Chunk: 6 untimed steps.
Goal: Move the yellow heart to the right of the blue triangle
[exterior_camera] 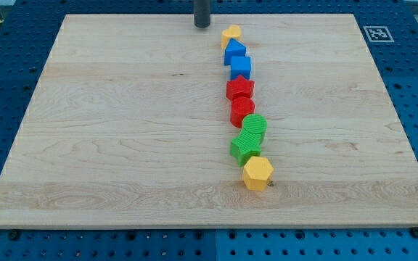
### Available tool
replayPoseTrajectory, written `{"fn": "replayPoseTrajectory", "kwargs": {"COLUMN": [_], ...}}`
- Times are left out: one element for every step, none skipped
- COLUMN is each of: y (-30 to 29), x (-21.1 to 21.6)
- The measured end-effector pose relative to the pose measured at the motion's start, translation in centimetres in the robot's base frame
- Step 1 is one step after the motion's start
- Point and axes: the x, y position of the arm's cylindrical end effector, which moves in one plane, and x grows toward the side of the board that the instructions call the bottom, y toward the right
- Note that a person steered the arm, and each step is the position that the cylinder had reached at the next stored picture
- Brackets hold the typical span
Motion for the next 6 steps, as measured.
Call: {"fn": "replayPoseTrajectory", "kwargs": {"y": [2.6,5.1,4.6,2.6,5.7,12.5], "x": [1.3,3.7,5.6,6.1,6.1,6.1]}}
